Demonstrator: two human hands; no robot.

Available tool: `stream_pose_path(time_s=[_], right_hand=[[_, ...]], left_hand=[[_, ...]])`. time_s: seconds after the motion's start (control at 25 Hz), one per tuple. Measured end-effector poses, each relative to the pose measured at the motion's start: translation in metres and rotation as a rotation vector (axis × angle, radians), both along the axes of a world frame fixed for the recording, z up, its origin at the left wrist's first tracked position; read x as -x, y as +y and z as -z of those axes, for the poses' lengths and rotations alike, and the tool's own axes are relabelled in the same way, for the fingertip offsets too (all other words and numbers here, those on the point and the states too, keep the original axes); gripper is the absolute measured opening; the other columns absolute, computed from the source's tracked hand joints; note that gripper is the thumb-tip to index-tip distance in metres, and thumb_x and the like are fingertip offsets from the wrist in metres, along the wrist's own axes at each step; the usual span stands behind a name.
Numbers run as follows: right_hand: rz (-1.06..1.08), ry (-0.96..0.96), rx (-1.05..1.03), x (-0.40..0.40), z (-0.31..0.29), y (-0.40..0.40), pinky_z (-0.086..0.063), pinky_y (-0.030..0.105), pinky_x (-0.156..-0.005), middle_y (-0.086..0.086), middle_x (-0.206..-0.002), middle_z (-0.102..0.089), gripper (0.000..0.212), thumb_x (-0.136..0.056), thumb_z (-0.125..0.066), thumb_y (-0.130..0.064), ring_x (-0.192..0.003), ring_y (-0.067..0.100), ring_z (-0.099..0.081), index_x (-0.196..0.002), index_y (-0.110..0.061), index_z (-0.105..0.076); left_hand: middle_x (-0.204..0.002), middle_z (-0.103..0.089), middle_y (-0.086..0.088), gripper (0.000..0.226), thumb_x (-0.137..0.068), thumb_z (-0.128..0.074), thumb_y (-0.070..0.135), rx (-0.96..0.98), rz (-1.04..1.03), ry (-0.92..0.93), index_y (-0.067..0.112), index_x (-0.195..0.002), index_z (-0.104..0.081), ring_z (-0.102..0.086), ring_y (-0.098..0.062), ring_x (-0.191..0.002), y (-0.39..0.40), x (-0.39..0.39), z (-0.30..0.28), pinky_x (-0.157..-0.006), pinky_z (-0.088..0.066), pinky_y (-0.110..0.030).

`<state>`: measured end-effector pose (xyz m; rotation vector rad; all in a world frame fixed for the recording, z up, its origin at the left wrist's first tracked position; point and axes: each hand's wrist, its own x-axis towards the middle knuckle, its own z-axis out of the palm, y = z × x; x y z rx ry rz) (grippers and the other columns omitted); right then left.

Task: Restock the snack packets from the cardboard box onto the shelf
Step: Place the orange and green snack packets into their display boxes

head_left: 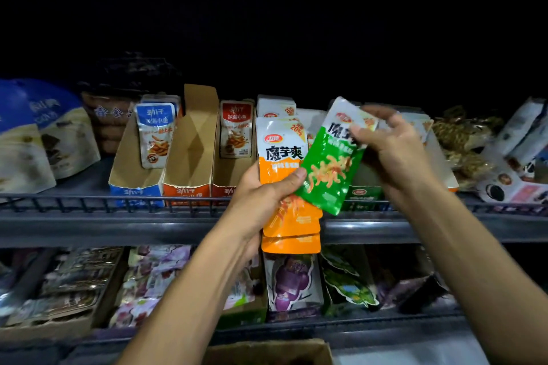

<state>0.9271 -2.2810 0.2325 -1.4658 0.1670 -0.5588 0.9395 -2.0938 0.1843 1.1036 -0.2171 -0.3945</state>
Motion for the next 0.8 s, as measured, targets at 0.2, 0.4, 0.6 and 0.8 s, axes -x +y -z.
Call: stream_pose_path(time_s=[0.2, 0.4, 0.6, 0.8], right_hand=[[0.280, -0.171, 0.297, -0.021, -0.051, -0.063, -0.055, 0.031, -0.082, 0.005, -0.103, -0.064, 0.029, -0.087, -0.064, 0.000, -0.095, 0.018, -0.065, -0.099, -0.025, -0.053], [0.305, -0.078, 0.649, -0.056, -0.050, -0.075, -0.044, 0.014, -0.087, 0.005, -0.122, -0.055, 0.040, -0.088, -0.062, 0.004, -0.111, 0.013, -0.053, -0.126, 0.004, -0.049], [0.278, 0.030, 0.802, -0.058, -0.059, -0.072, -0.049, 0.027, -0.085, 0.027, -0.118, -0.061, 0.029, -0.089, -0.057, 0.007, -0.110, 0.037, -0.057, -0.118, 0.006, -0.057], [0.189, 0.078, 0.795, -0.065, -0.062, -0.071, -0.040, 0.008, -0.093, 0.011, -0.136, -0.049, 0.041, -0.091, -0.052, 0.009, -0.127, 0.021, -0.043, -0.132, 0.006, -0.048]], left_hand=[[-0.084, -0.077, 0.001, 0.021, -0.085, -0.072, 0.010, -0.021, -0.026, 0.014, 0.023, -0.100, -0.067, -0.074, -0.015, -0.069, 0.003, -0.005, 0.001, -0.055, -0.058, -0.029], [-0.086, -0.078, 0.000, 0.024, -0.085, -0.073, 0.011, -0.037, -0.062, 0.044, 0.023, -0.105, -0.066, -0.075, -0.018, -0.071, 0.007, -0.008, 0.001, -0.055, -0.059, -0.031], [-0.088, -0.078, -0.001, 0.027, -0.084, -0.074, 0.013, -0.051, -0.055, 0.052, 0.023, -0.107, -0.065, -0.075, -0.020, -0.074, 0.010, -0.009, 0.000, -0.058, -0.058, -0.033], [-0.086, -0.078, 0.002, 0.028, -0.084, -0.075, 0.015, -0.050, -0.067, 0.046, 0.023, -0.108, -0.064, -0.075, -0.018, -0.072, 0.014, -0.013, -0.002, -0.056, -0.058, -0.031]])
